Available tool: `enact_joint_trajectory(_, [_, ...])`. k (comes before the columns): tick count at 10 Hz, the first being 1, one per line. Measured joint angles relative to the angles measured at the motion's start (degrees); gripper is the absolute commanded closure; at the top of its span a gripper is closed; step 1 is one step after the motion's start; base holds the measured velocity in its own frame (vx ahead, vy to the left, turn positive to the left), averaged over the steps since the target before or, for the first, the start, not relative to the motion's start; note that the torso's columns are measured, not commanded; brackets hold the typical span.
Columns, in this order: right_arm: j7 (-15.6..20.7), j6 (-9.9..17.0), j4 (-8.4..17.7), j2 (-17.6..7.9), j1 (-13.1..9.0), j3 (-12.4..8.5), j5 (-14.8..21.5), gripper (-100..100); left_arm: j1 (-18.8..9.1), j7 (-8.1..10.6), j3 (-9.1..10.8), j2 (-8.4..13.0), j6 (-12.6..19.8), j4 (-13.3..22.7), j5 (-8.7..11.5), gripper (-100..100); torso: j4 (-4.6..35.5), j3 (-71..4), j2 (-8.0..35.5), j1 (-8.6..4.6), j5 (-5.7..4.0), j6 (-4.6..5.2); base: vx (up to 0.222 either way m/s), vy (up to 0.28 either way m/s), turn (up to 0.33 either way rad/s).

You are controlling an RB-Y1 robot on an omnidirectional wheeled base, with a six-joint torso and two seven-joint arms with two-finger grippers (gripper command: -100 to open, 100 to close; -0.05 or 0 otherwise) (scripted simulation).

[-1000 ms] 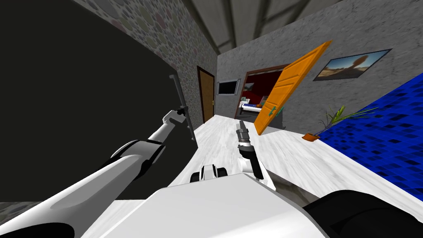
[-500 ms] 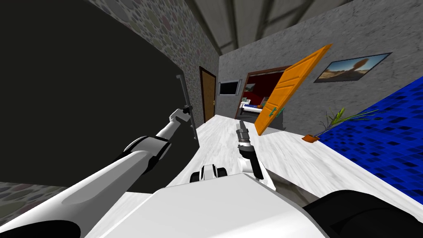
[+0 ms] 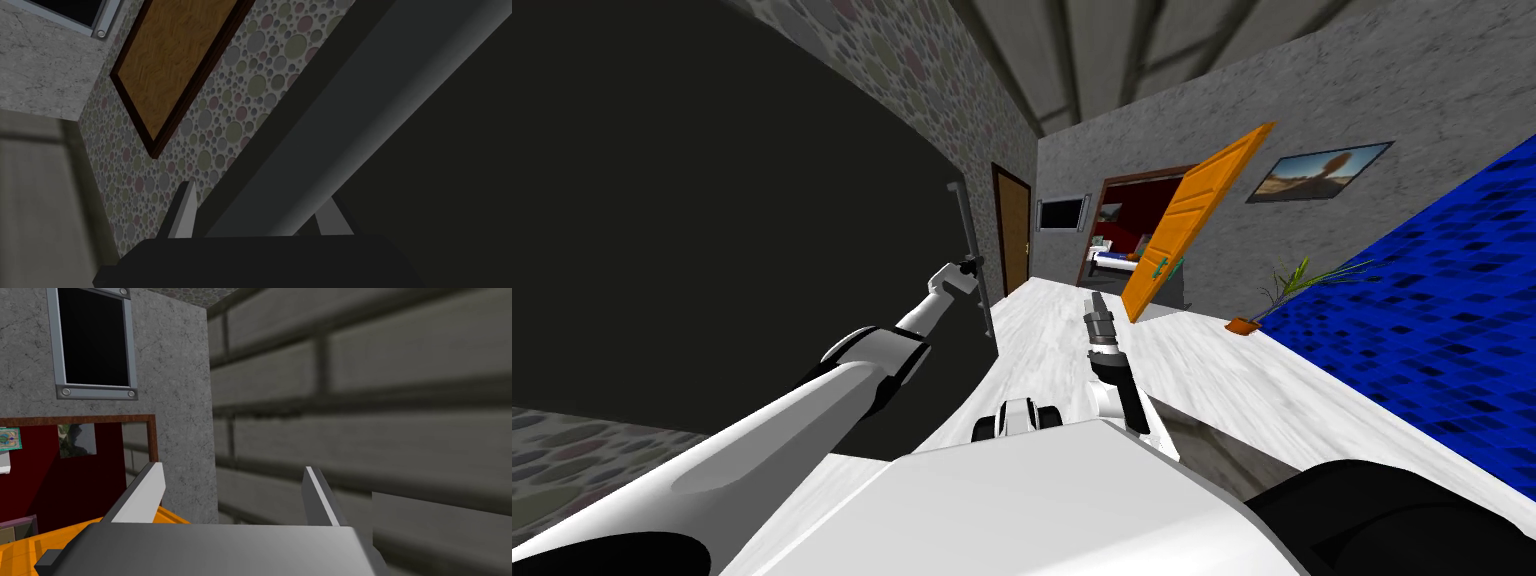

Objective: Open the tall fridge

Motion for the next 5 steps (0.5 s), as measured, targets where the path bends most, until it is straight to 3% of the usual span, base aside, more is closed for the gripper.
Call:
enact_joint_trajectory(2, [0.0,0.0,0.0,0.0,0.0,0.0,0.0,0,-0.5,-0.91,-1.57,-0.8,1.1,-2.1,2.3,100,0.2,0.1,0.1,0.07,0.0,-0.05,-0.224,0.088,-0.119])
enact_joint_trajectory(4, [0.0,0.0,0.0,0.0,0.0,0.0,0.0,0,-1.6,-1.28,-2.88,-2.4,0.4,-1.5,3.3,100,0.1,0.1,0.1,-0.07,-0.01,0.08,-0.241,0.072,-0.096])
enact_joint_trajectory(5, [0.0,0.0,0.0,0.0,0.0,0.0,0.0,0,-1.5,-1.4,-3.61,-3.1,1.2,-3.1,3.8,100,0.2,0.1,0.1,-0.06,-0.03,0.12,-0.249,0.104,-0.103])
